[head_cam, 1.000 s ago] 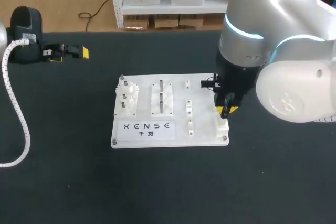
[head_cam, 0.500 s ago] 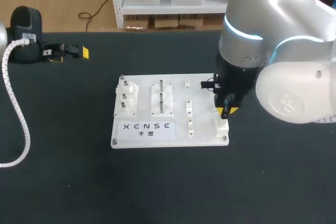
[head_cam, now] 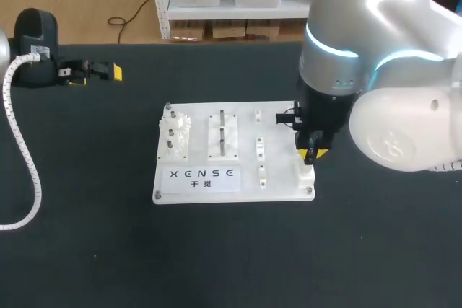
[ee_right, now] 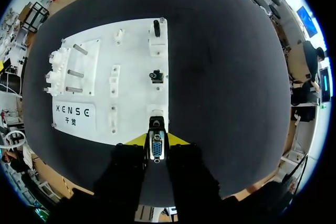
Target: Insert the USB connector, Ethernet cable, and multi-pin plug into their matching sockets one by one.
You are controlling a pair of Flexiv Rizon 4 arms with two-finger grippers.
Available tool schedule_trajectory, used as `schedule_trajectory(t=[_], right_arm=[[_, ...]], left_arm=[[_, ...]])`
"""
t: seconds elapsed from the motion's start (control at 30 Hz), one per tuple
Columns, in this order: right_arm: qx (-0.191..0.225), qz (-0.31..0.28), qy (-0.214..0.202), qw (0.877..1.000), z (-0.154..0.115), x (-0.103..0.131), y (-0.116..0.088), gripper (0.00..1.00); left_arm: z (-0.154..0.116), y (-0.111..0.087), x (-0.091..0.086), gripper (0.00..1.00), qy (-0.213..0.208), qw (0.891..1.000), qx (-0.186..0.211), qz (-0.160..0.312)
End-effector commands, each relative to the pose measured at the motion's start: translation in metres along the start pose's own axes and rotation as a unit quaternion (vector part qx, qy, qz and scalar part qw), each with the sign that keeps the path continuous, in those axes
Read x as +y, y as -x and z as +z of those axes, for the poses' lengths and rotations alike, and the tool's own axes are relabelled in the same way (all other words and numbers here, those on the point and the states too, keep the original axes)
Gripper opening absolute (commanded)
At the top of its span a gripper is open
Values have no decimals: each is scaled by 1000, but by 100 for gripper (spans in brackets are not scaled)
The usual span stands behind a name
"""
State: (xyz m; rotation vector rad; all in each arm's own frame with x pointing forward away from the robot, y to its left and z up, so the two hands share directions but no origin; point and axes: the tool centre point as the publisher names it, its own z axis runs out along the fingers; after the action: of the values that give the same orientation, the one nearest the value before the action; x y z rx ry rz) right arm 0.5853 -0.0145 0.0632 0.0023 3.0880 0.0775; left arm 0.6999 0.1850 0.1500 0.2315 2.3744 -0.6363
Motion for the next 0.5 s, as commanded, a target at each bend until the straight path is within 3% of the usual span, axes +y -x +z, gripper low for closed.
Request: schedule_trajectory(t=[0.03, 0.5], right_arm=[[2, 2, -3, 1000, 4, -1, 0, 0], [20, 14, -17, 1000, 13, 0, 6, 0]], left_arm=[[0, 0, 0, 100, 0, 1000, 0, 0], [0, 0, 0, 100, 0, 1000, 0, 0]])
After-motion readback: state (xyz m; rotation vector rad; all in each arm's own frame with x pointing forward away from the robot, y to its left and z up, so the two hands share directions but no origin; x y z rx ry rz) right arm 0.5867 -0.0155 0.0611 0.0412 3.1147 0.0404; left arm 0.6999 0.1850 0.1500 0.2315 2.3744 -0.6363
